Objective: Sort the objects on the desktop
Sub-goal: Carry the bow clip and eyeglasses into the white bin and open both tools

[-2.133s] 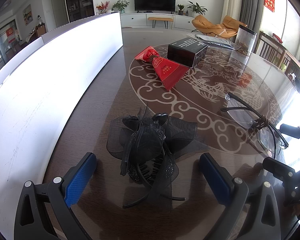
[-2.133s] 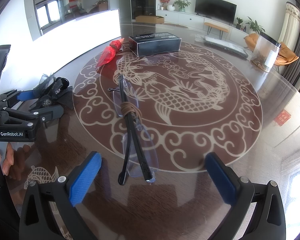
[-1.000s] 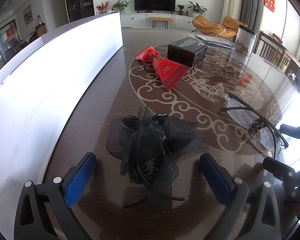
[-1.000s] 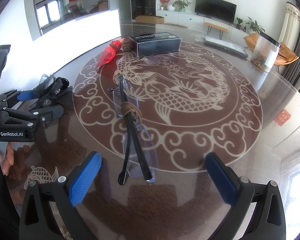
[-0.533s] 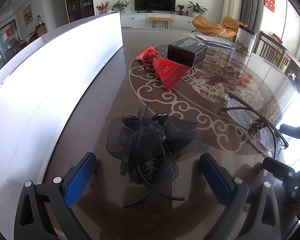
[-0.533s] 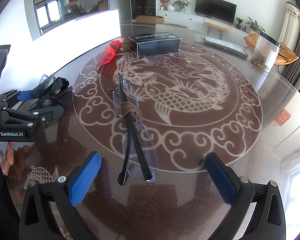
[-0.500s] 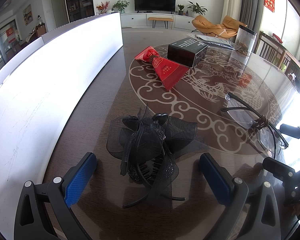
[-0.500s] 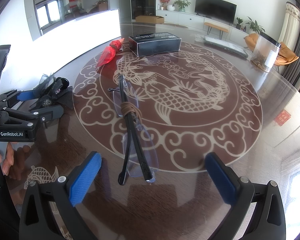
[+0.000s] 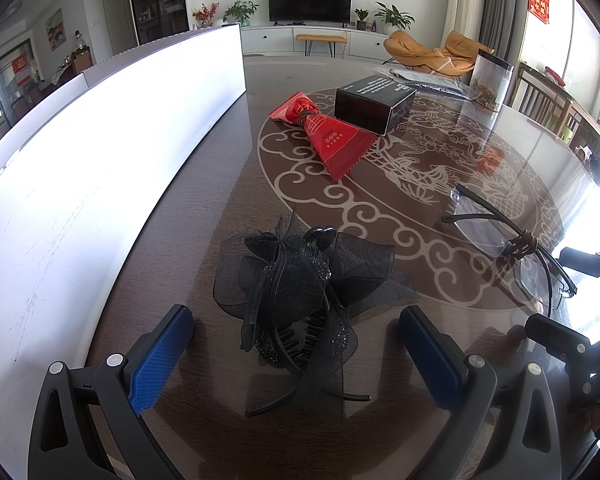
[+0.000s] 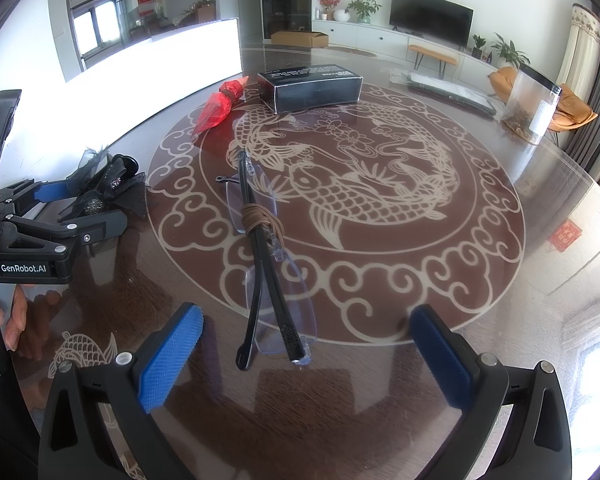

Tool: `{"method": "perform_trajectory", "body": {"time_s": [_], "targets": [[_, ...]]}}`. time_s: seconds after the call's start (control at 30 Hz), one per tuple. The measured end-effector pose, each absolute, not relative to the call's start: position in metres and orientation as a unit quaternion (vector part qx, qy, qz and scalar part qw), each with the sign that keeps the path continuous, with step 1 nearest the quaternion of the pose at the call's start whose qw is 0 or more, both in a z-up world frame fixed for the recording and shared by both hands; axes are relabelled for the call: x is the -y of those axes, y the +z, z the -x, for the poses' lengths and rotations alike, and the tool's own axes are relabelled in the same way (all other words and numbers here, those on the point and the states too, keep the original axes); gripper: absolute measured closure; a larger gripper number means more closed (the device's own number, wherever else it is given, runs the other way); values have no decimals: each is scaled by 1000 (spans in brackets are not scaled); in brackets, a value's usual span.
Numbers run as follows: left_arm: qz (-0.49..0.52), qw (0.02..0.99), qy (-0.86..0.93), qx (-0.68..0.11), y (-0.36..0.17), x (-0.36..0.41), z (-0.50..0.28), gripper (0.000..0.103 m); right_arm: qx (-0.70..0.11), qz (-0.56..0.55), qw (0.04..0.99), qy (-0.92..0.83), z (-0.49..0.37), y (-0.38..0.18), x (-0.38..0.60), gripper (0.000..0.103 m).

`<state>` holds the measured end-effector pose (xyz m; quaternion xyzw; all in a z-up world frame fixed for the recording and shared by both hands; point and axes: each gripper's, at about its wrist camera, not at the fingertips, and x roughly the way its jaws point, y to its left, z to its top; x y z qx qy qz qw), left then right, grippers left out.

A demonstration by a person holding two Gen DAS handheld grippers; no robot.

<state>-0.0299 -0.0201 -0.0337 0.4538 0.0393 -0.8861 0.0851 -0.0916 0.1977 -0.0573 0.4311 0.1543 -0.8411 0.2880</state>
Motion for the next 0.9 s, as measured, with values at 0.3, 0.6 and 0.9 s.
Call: {"method": "perform_trajectory", "body": {"time_s": [0.3,0.6,0.9], "targets": [[-459,42,-887,-18,-31,9,29,8,-190,-484,307,-797,110,-53,-187,1],[-430,-3,-900,-68,-19,10,14,64,-202,-465,366,-781,122,-38,-170,79],[-376,-9,-915,-148,3,34,-11,64,-200,-459,358,-788,103,-16,-176,97]]}}
